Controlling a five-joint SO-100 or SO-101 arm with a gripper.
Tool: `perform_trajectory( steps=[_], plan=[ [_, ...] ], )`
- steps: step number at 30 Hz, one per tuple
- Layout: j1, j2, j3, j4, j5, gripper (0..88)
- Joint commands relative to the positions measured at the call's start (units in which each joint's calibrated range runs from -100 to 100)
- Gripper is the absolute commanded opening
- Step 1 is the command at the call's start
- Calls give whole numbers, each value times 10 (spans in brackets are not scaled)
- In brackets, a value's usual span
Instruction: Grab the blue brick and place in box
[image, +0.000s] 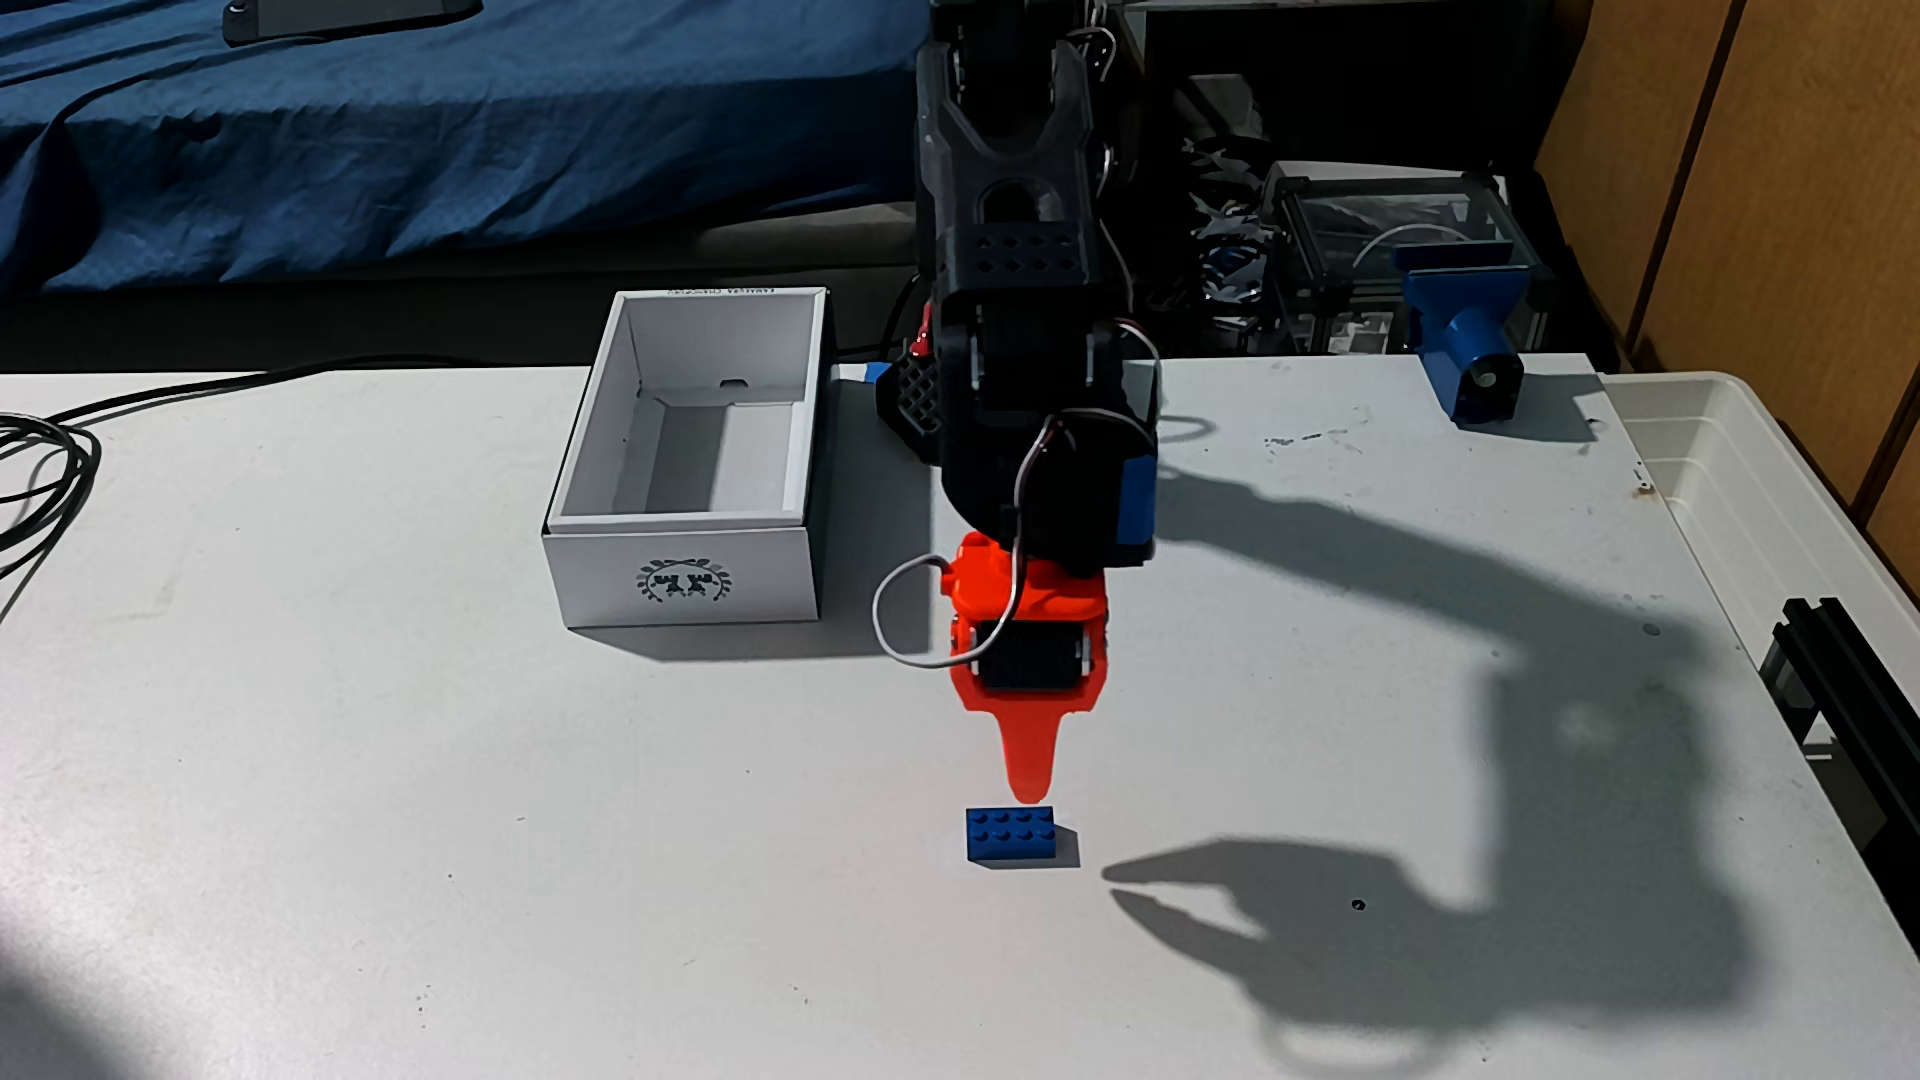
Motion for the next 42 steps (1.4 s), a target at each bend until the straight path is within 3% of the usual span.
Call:
perform_trajectory(
  steps=[1, 7, 14, 24, 31, 42],
  plan=[
    [-3, -2, -1, -4, 3, 12],
    [-3, -2, 15, -5, 3, 17],
    [1, -2, 29, -5, 4, 147],
    [5, -2, 39, -4, 4, 157],
    [8, -2, 52, -3, 11, 270],
    [14, 0, 62, 1, 11, 274]
  ],
)
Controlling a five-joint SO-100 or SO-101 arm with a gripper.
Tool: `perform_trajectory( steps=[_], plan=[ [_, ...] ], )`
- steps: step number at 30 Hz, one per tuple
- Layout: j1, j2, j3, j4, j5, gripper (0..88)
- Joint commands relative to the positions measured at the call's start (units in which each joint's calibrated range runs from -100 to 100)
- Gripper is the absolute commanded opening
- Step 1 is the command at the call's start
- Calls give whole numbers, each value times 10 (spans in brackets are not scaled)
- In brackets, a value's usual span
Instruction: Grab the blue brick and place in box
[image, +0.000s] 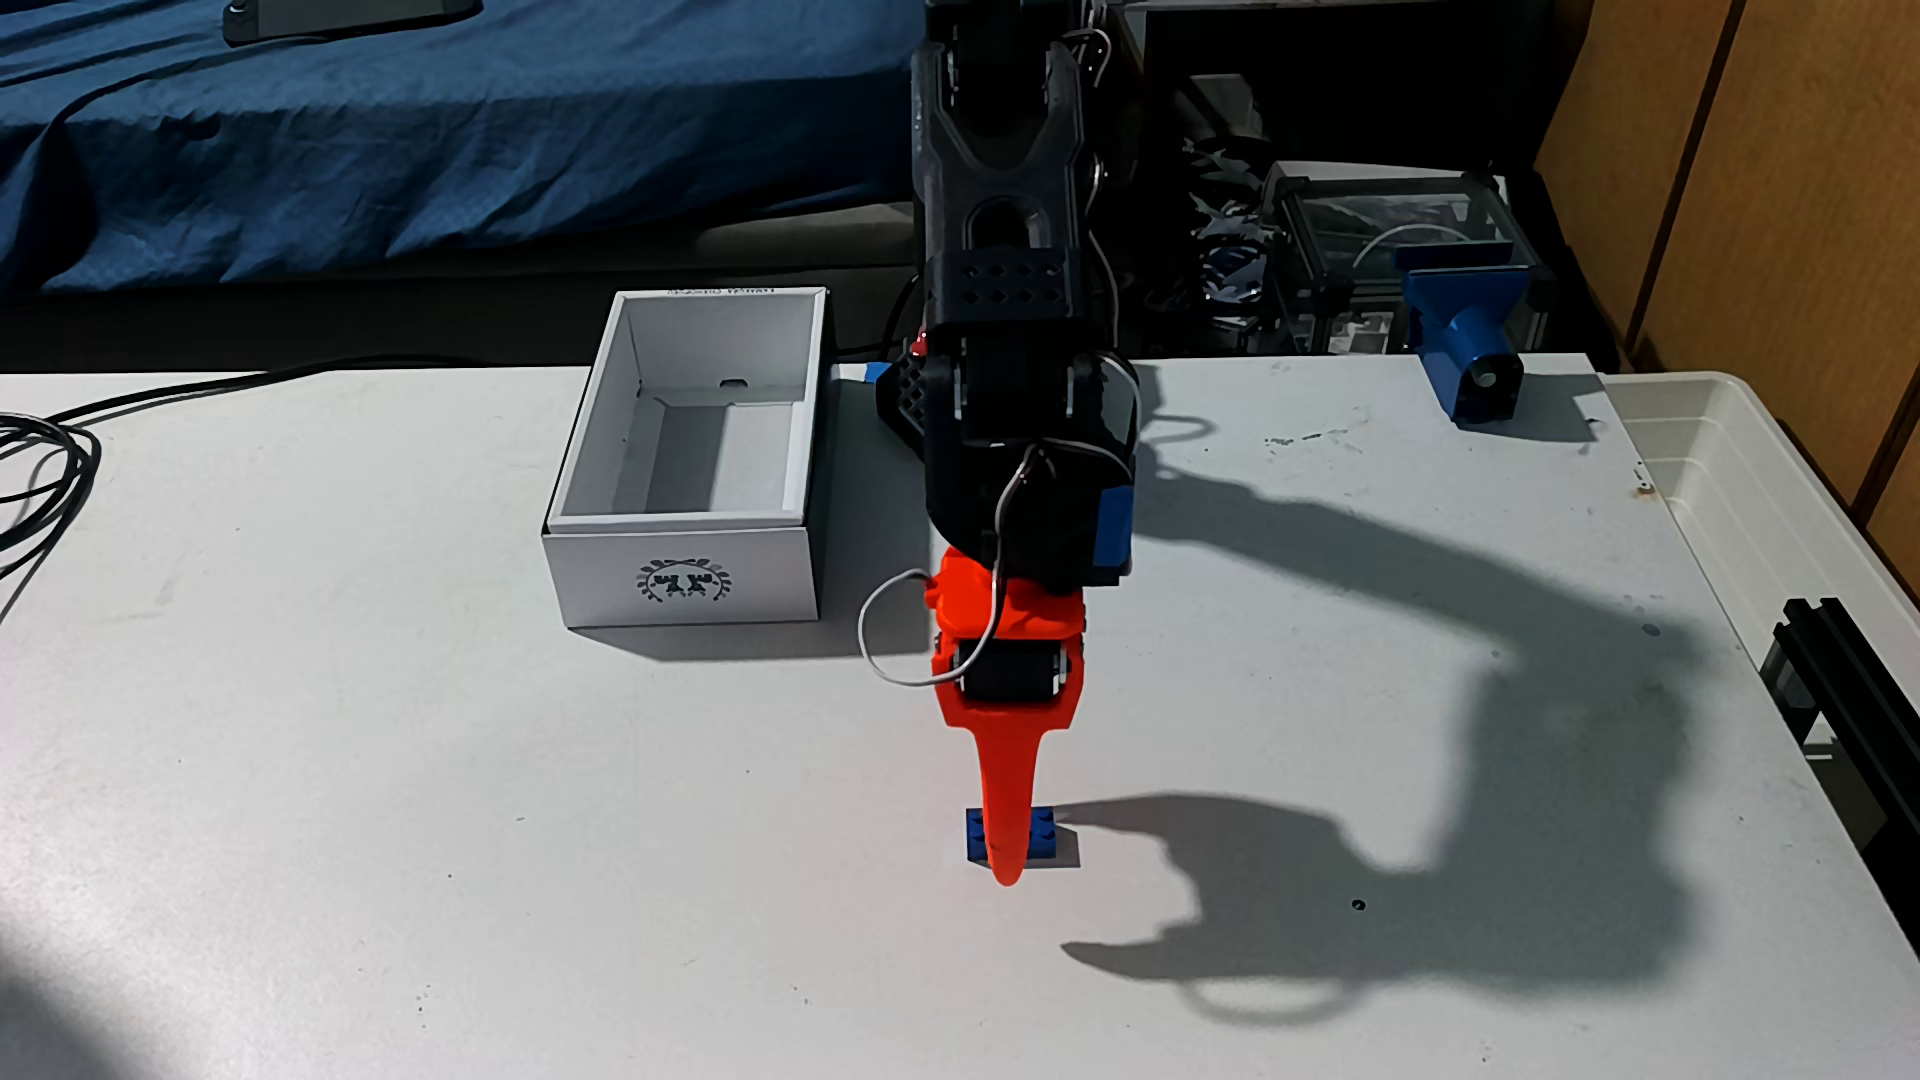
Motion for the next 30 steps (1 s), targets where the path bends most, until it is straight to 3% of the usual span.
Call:
perform_trajectory(
  steps=[1, 30],
  plan=[
    [4, -2, 8, -2, 3, 274],
    [13, 56, -38, 3, -3, 266]
  ],
)
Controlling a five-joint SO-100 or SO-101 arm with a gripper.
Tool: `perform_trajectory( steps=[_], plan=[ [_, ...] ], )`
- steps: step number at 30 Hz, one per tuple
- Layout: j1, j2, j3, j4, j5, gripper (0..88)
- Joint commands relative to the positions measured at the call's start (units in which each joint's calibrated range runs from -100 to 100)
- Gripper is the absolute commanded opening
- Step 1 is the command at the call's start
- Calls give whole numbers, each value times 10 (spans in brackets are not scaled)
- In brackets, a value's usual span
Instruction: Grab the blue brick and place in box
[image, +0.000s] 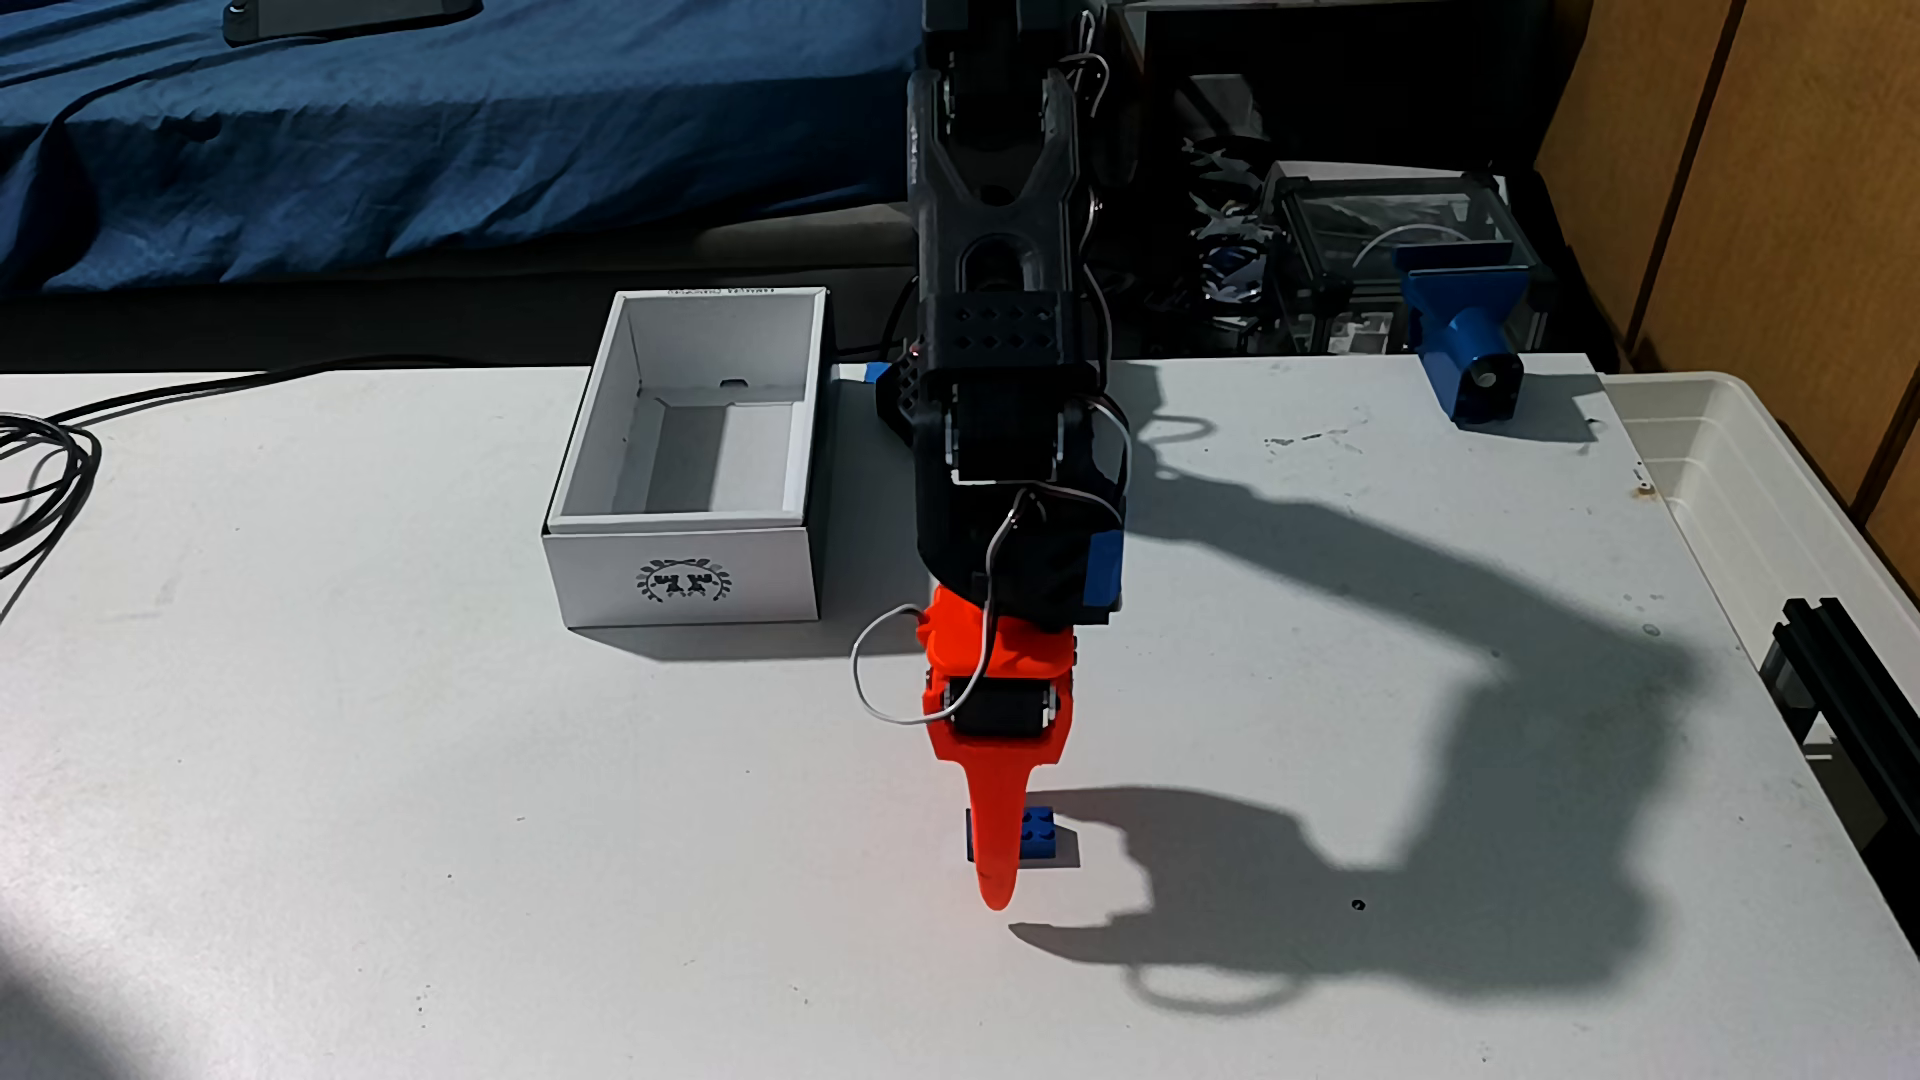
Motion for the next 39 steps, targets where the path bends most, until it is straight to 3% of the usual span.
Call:
perform_trajectory(
  steps=[1, 34, 39],
  plan=[
    [6, 2, -12, 2, -1, 266],
    [2, 73, -114, 86, -10, 265],
    [1, 73, -114, 86, -9, 180]
  ],
)
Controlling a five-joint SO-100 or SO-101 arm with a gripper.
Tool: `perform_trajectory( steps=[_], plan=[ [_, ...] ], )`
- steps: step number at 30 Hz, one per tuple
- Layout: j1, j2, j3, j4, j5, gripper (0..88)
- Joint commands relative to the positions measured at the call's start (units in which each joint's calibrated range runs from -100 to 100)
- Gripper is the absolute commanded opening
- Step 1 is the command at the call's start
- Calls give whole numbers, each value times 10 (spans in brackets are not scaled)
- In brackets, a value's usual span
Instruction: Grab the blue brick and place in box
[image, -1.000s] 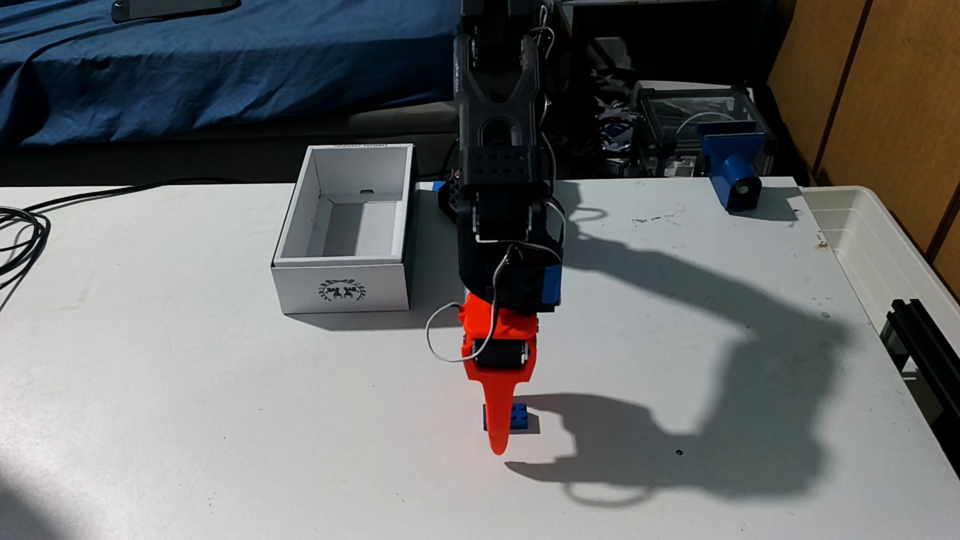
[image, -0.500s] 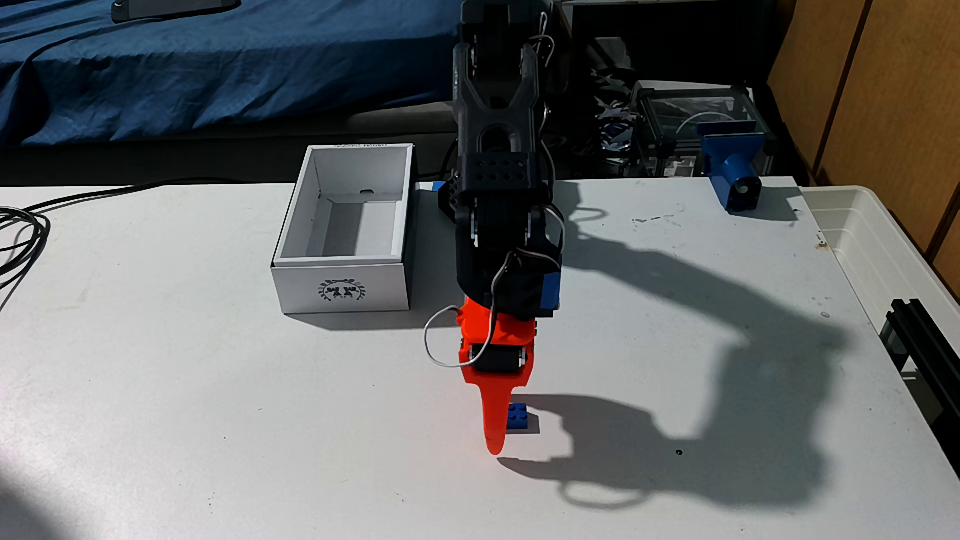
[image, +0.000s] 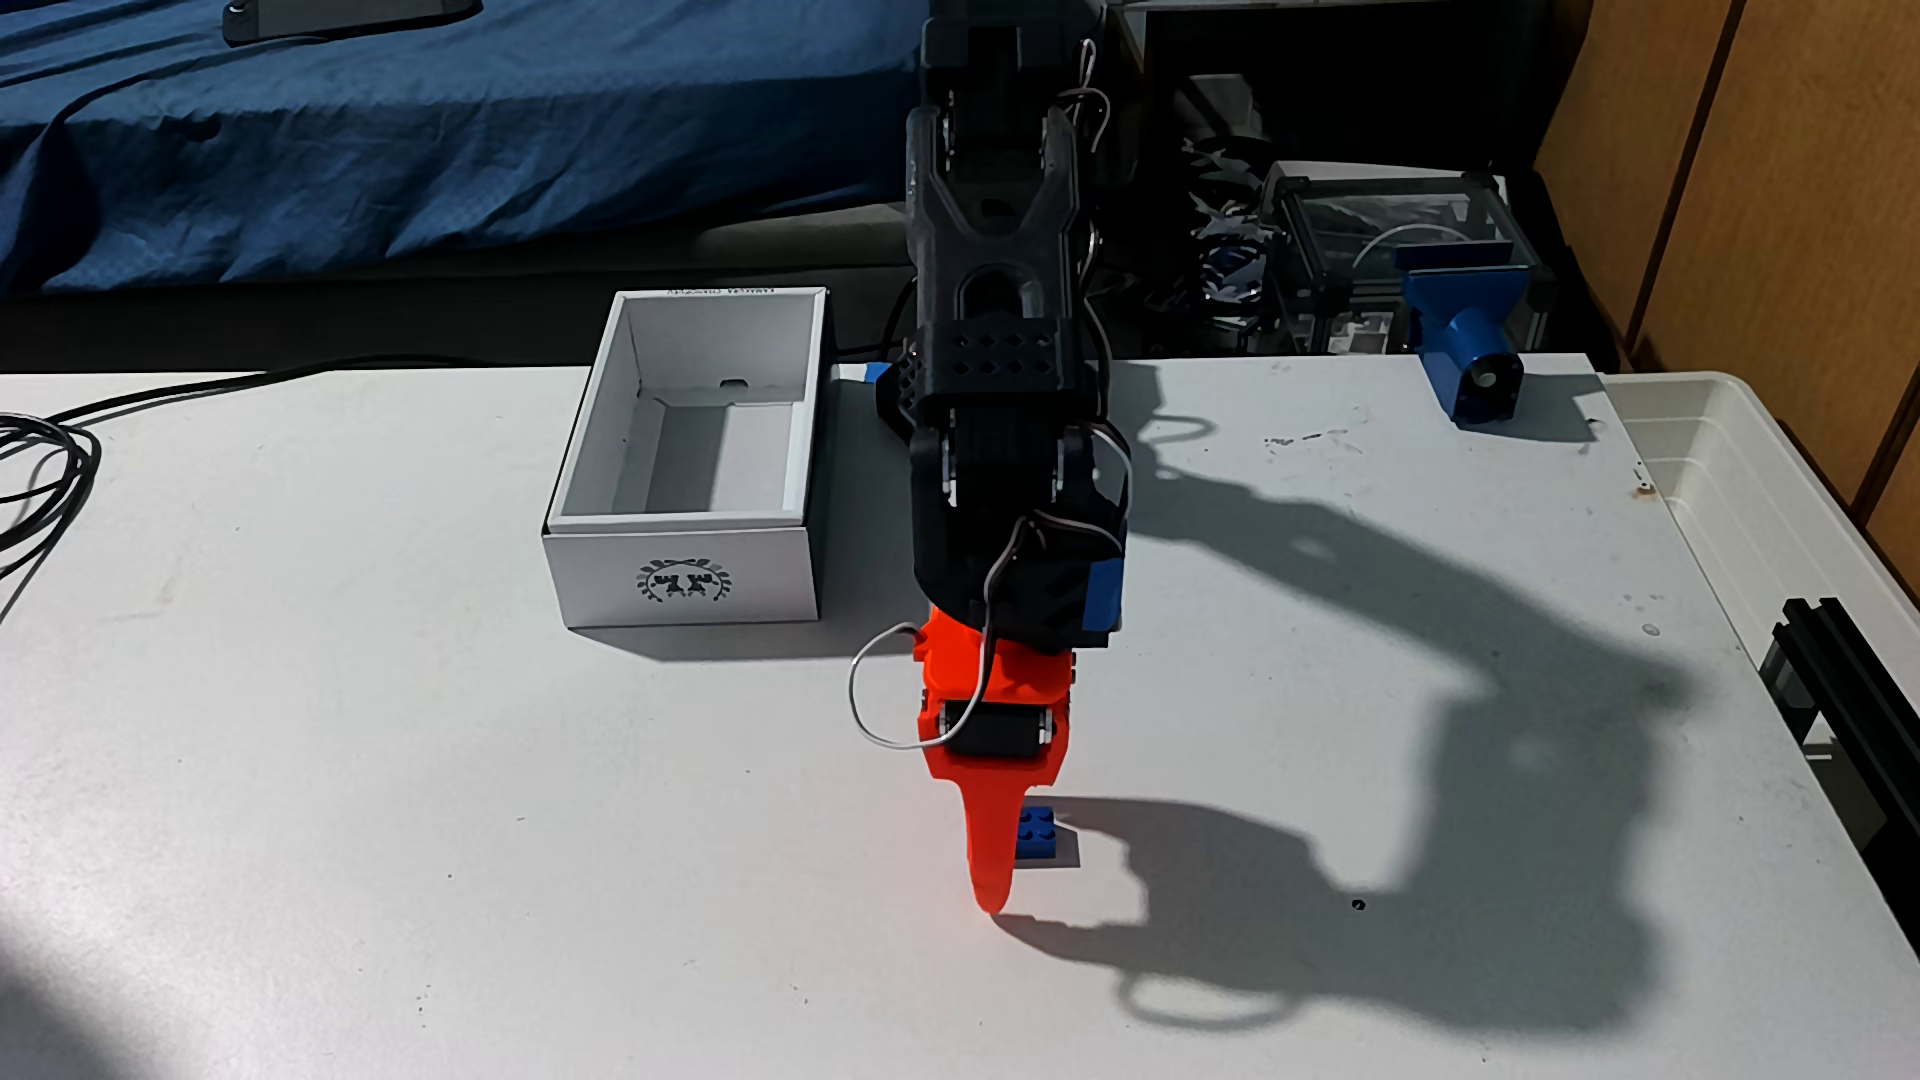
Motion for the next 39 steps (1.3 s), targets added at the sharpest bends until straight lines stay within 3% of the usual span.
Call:
perform_trajectory(
  steps=[1, 10, 25, 39],
  plan=[
    [0, 2, -7, 2, -1, 167],
    [0, 2, -7, 3, -1, 151],
    [0, 2, -7, 3, -1, 10],
    [6, -12, -18, 36, -2, 7]
  ],
)
